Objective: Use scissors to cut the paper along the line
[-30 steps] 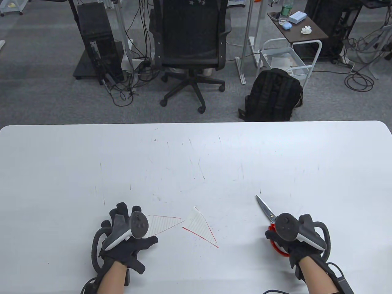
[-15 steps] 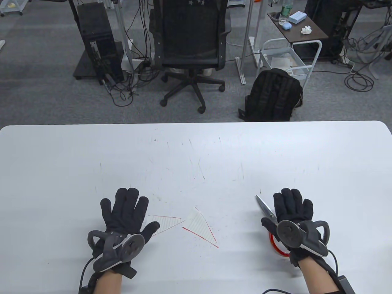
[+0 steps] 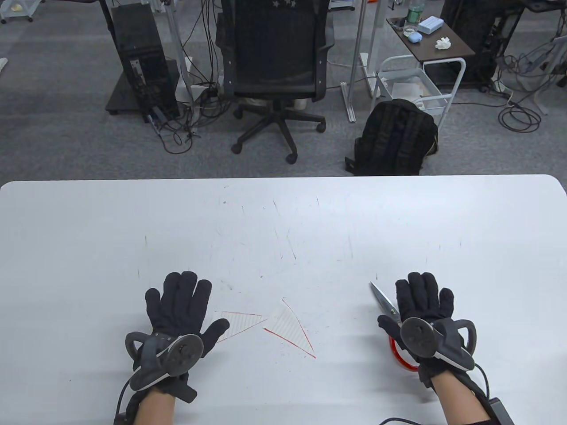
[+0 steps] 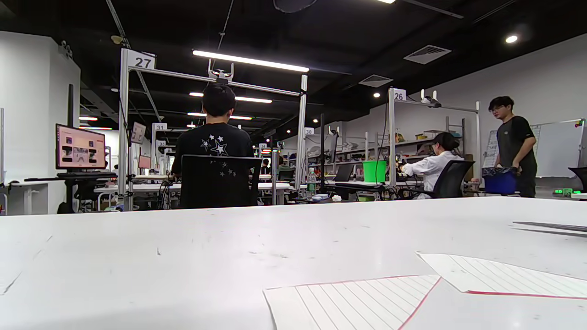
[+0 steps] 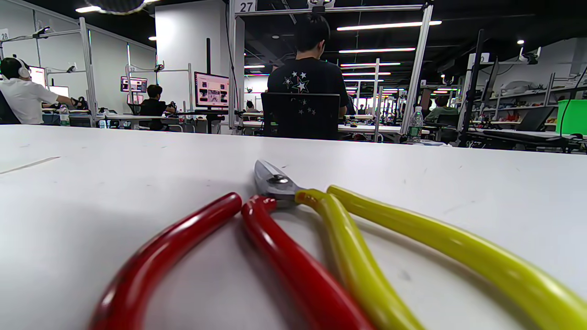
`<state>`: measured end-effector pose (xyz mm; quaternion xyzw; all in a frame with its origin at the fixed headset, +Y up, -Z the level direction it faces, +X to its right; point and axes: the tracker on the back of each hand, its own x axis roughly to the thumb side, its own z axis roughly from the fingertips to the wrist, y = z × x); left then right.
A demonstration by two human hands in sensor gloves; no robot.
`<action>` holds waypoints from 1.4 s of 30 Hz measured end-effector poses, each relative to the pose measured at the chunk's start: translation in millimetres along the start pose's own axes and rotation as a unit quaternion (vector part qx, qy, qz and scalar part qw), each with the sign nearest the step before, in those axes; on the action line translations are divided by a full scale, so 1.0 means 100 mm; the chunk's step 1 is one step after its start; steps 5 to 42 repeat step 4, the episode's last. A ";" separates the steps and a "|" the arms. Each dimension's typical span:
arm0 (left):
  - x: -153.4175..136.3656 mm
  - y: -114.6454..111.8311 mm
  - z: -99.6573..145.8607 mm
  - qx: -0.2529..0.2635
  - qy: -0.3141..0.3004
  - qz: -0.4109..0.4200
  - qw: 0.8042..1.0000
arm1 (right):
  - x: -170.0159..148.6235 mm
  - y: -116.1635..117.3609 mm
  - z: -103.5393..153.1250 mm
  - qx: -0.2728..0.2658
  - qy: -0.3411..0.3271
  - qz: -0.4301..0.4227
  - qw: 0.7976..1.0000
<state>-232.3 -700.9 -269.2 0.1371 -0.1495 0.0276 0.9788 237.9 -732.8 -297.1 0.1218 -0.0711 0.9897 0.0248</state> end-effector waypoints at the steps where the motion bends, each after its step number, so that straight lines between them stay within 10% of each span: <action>1: 0.00 -0.01 0.00 -0.002 0.001 -0.008 1.000 | 0.00 0.00 0.00 0.000 0.000 0.000 1.000; 42: -0.01 -0.03 -0.01 -0.007 0.003 -0.019 1.000 | 0.00 0.00 0.00 -0.002 0.000 0.000 1.000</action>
